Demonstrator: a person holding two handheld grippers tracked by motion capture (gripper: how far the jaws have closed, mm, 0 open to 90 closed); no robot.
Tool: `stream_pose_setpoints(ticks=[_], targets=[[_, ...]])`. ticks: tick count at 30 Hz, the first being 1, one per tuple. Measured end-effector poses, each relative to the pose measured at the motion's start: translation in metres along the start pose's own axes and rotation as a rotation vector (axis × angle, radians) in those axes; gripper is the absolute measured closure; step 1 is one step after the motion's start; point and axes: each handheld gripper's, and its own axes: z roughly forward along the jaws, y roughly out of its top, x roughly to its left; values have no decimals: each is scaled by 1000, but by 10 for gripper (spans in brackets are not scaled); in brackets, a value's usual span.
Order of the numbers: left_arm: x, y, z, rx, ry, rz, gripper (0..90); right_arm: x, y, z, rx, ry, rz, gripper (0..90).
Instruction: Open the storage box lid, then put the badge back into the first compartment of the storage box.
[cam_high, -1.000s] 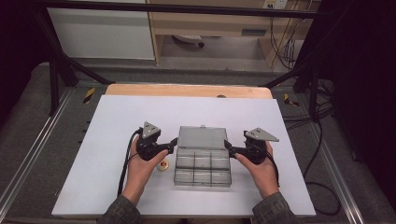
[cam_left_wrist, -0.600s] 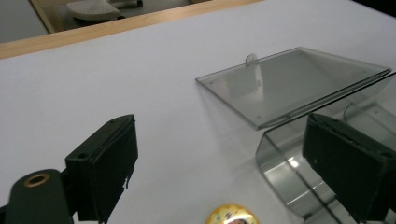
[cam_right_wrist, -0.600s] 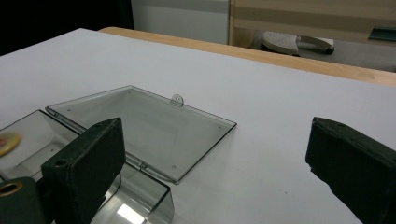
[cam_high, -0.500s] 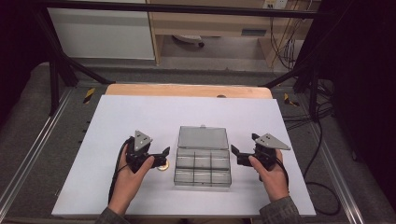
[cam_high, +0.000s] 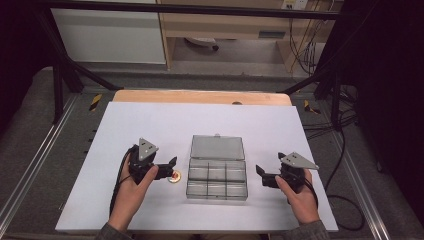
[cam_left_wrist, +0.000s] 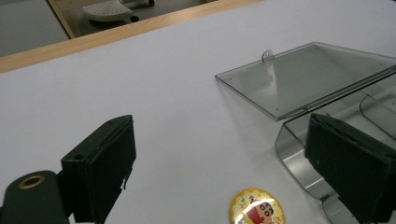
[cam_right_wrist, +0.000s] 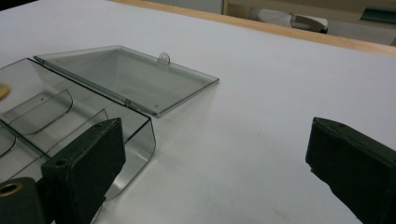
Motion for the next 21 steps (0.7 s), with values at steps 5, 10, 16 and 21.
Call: stream_pose_setpoints(ticks=[5, 10, 16, 21], targets=[[8, 3, -3, 23, 24, 0, 82, -2, -8, -8, 21, 6, -2, 43], [10, 9, -5, 39, 16, 3, 81, -1, -11, -12, 30, 1, -8, 40], [11, 12, 3, 111, 0, 32, 81, -2, -17, -15, 41, -4, -12, 38], [17, 9, 11, 117, -4, 14, 104, -2, -21, -14, 67, -1, -17, 37]])
